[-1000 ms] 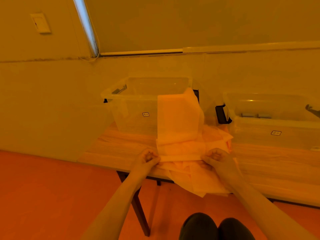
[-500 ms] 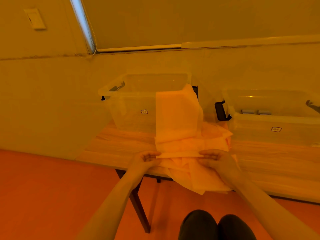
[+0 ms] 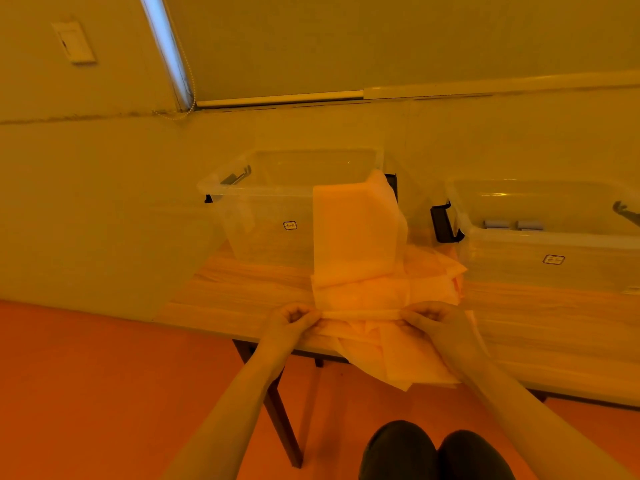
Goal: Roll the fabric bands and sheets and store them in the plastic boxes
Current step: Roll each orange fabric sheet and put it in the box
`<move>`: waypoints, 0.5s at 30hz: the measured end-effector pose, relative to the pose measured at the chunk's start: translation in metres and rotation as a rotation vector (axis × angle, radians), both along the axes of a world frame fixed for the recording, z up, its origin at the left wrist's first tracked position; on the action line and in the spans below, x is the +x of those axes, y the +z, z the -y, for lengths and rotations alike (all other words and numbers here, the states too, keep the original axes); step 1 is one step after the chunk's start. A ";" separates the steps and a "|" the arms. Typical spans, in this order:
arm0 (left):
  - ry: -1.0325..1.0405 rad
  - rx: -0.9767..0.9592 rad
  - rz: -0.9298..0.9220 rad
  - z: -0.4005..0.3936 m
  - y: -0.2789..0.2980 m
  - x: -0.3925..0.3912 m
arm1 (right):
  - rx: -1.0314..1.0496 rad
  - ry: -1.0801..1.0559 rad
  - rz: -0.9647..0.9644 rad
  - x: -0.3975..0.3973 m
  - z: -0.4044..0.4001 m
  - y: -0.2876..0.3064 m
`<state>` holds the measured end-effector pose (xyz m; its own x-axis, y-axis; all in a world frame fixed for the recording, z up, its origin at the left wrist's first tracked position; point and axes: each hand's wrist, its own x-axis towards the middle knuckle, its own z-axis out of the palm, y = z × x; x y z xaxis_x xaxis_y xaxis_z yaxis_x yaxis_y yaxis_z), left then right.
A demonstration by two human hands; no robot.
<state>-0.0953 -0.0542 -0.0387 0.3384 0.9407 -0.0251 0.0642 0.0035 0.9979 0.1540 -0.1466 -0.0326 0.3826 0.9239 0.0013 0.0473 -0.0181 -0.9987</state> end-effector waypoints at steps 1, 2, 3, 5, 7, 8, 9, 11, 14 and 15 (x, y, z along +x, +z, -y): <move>0.004 -0.010 0.004 0.000 -0.001 0.000 | 0.005 -0.003 -0.020 0.000 0.000 0.000; 0.007 -0.019 0.008 0.000 -0.001 0.001 | 0.008 -0.004 -0.039 -0.001 0.000 0.000; 0.009 -0.024 0.011 0.000 -0.001 0.001 | 0.009 -0.005 -0.058 -0.001 0.000 0.000; 0.019 -0.023 0.012 -0.001 -0.002 0.001 | 0.010 -0.009 -0.098 -0.002 -0.001 0.000; 0.036 -0.010 0.006 -0.001 -0.002 0.001 | 0.007 -0.010 -0.103 -0.002 -0.001 -0.001; 0.038 -0.001 0.000 -0.002 -0.003 0.000 | 0.006 -0.008 -0.097 -0.001 -0.001 -0.002; 0.032 0.005 -0.005 -0.002 -0.003 0.000 | 0.007 -0.007 -0.095 -0.001 -0.001 -0.002; 0.011 0.002 -0.002 -0.002 -0.003 -0.001 | 0.006 -0.001 -0.087 0.000 -0.001 -0.003; -0.004 -0.033 0.007 -0.001 -0.002 -0.001 | -0.012 0.015 0.001 0.000 0.000 -0.003; -0.007 -0.043 0.007 0.000 -0.002 -0.001 | -0.019 0.015 0.031 0.000 0.001 -0.002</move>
<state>-0.0963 -0.0545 -0.0403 0.3454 0.9363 -0.0632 0.0571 0.0463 0.9973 0.1535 -0.1475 -0.0348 0.3690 0.9294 -0.0047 0.0790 -0.0364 -0.9962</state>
